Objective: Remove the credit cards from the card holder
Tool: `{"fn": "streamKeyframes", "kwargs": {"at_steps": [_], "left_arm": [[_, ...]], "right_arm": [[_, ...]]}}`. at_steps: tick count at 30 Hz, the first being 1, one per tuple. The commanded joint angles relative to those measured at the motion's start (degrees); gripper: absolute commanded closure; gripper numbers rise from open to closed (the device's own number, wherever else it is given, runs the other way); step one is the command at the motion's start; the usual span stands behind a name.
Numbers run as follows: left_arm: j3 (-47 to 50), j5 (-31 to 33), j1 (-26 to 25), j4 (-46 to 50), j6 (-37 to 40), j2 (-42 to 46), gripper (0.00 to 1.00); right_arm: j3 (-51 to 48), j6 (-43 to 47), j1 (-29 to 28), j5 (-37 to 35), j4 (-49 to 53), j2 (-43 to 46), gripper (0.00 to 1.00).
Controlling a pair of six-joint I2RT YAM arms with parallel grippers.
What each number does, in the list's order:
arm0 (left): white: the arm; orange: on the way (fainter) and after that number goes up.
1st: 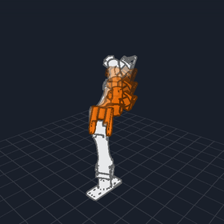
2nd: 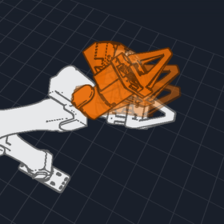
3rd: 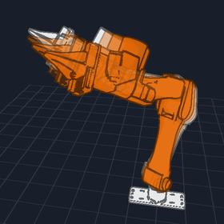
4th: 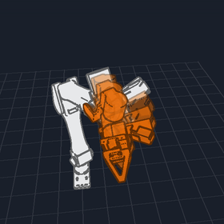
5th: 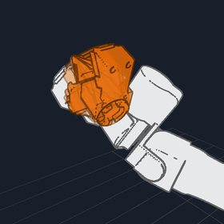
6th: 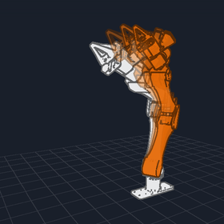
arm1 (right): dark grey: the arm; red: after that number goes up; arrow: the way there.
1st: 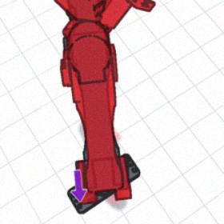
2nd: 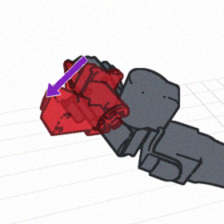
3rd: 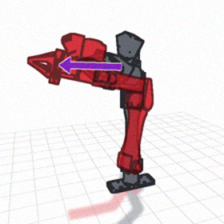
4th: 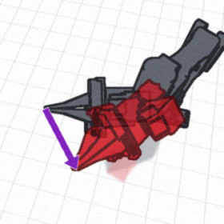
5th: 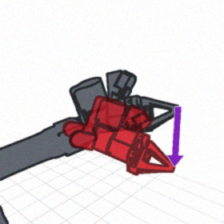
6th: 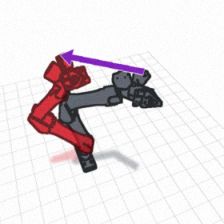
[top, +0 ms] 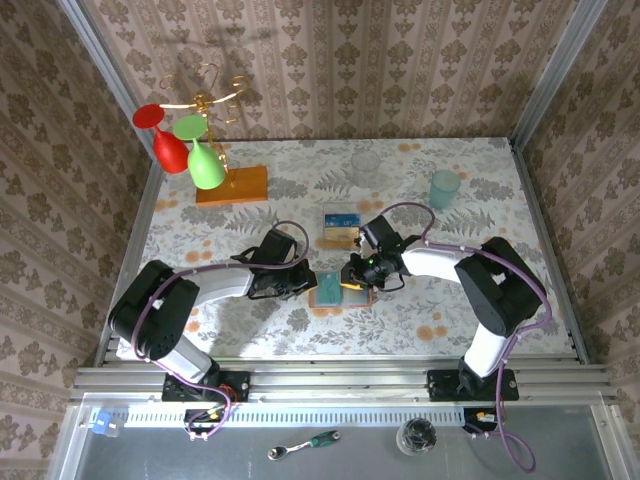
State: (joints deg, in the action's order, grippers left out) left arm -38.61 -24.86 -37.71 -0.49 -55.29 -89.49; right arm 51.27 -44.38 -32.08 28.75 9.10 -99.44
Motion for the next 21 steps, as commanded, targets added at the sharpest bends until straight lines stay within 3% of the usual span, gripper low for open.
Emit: {"fn": "streamKeyframes", "kwargs": {"at_steps": [1,21], "left_arm": [[-0.06,-0.96,0.51,-0.01,1.54,0.59,0.98],[0.47,-2.47,0.89,-0.79,3.19,-0.57,1.00]], "right_arm": [[0.44,-0.94,-0.40,-0.38,1.05,1.58,0.79],[2.61,-1.76,-2.38,0.17,-0.23,0.28,0.75]]}}
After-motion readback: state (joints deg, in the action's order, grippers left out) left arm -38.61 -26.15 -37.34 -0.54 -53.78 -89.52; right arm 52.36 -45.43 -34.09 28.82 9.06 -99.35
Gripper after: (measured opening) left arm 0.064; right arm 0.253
